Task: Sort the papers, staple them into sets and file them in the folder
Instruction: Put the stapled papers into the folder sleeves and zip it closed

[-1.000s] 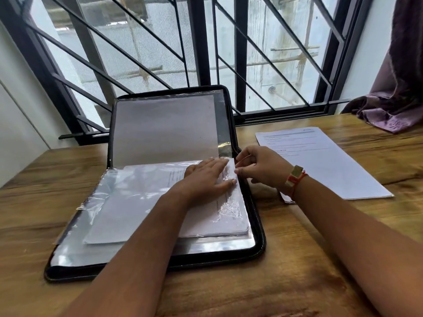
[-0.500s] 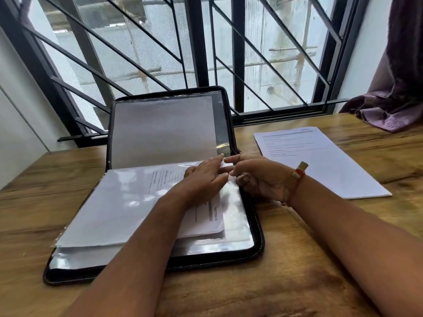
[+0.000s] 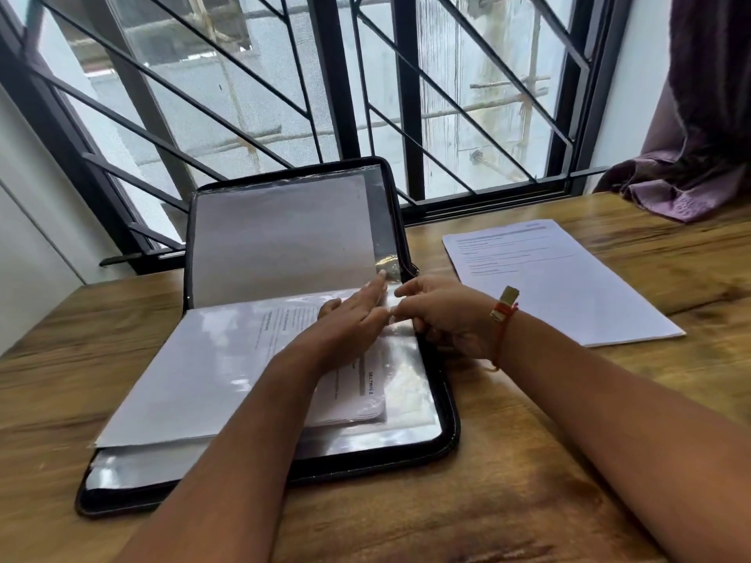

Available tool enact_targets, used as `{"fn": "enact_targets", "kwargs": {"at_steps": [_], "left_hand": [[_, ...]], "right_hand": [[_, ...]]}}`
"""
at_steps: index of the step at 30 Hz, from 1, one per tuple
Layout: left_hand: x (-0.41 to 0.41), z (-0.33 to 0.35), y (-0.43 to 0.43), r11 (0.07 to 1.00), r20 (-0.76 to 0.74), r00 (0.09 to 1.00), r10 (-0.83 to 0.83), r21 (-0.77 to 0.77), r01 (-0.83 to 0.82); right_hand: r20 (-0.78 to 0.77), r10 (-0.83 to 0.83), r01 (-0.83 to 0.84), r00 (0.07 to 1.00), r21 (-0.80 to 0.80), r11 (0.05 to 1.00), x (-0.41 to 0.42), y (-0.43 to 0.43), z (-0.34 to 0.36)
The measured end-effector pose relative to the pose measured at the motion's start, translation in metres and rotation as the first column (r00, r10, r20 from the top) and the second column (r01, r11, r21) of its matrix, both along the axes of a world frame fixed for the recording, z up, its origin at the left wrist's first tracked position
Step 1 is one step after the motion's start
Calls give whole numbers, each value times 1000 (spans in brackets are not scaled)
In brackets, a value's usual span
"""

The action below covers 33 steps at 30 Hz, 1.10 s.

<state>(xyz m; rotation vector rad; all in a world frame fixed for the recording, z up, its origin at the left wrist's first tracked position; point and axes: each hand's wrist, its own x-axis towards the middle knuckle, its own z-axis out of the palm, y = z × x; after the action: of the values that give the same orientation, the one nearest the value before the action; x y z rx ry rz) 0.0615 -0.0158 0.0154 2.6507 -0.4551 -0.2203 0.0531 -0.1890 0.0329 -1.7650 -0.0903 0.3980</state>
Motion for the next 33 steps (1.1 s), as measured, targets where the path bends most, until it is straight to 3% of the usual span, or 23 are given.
{"fn": "enact_targets", "kwargs": {"at_steps": [3, 5, 9, 12, 21, 28, 33], "left_hand": [[3, 0, 1, 999, -2, 1000, 14, -32, -14], [2, 1, 0, 999, 4, 1000, 23, -40, -23], [1, 5, 2, 999, 45, 999, 28, 28, -29], [-11, 15, 9, 996, 44, 999, -14, 87, 10], [-81, 37, 36, 979, -132, 989, -73, 181, 96], [-104, 30, 35, 987, 88, 990, -106, 132, 94], [-117, 24, 26, 968, 306, 941, -145, 243, 70]], "right_hand": [[-30, 37, -35, 999, 61, 998, -1, 0, 2], [32, -5, 6, 999, -22, 1000, 2, -1, -1], [365, -118, 235, 924, -294, 926, 17, -6, -17], [543, -65, 311, 837, -374, 874, 23, -12, -20], [594, 131, 246, 794, -510, 824, 27, -18, -23], [587, 152, 232, 795, -527, 818, 26, -20, -22], [591, 148, 236, 793, -522, 820, 27, -21, -22]]}}
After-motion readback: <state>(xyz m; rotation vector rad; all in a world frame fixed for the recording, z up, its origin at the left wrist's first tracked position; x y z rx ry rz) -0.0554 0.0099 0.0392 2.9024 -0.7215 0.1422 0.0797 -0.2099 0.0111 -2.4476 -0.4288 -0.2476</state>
